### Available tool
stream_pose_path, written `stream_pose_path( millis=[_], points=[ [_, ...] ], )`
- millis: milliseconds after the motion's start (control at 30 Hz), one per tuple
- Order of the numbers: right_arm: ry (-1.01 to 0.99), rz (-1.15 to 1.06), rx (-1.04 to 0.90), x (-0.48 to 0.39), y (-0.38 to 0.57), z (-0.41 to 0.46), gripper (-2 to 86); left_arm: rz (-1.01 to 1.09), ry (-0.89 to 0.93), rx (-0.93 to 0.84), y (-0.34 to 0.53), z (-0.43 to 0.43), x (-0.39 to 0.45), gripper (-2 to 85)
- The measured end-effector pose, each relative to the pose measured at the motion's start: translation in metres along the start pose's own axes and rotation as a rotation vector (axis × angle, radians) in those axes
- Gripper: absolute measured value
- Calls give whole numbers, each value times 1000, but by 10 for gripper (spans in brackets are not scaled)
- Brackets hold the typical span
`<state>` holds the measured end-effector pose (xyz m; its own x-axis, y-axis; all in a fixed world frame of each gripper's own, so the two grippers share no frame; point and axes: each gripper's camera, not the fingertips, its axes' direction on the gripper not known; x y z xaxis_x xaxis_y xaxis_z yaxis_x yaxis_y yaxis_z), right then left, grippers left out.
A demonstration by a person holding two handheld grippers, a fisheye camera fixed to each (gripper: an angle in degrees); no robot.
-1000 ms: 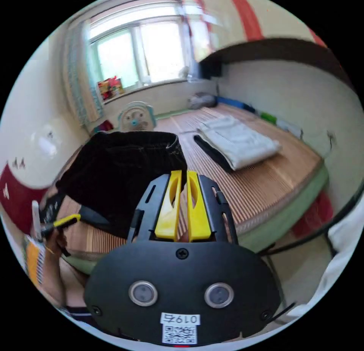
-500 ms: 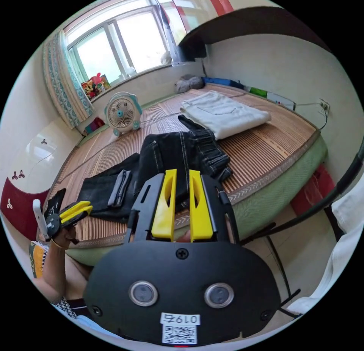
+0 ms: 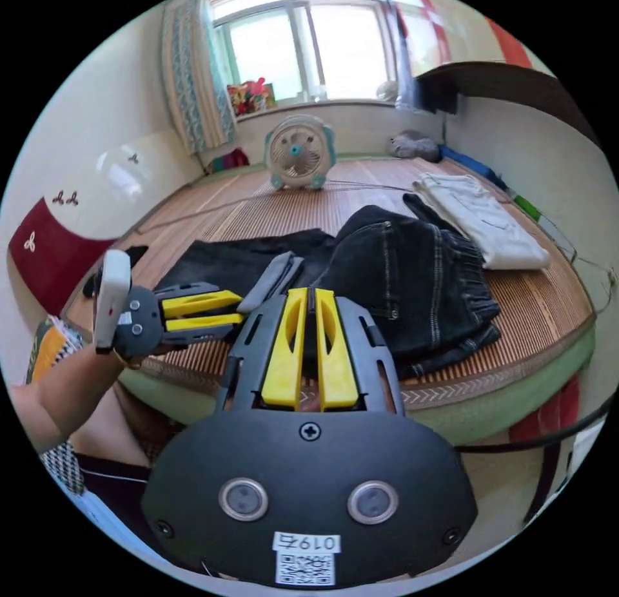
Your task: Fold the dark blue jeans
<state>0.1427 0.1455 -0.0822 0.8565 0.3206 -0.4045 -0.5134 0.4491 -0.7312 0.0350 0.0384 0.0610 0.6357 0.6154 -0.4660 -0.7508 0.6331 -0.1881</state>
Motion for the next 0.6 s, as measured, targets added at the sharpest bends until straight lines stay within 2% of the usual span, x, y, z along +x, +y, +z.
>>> stream_pose_path(
  millis=[100,200,400,600],
  points=[
    [71,-155,-96,-34,-4,25,59,-51,27,-12,5,-4,-10,32],
    [170,-220,-133,-57,-2,43,57,-129,94,-19,13,-9,-30,20],
    [143,-164,-254,-54,-9,75,41,-334,220,49,43,-32,-85,12],
    [123,-129,-260,-52,-10,83,0,-561,200,236,110,-100,-178,12]
  ],
)
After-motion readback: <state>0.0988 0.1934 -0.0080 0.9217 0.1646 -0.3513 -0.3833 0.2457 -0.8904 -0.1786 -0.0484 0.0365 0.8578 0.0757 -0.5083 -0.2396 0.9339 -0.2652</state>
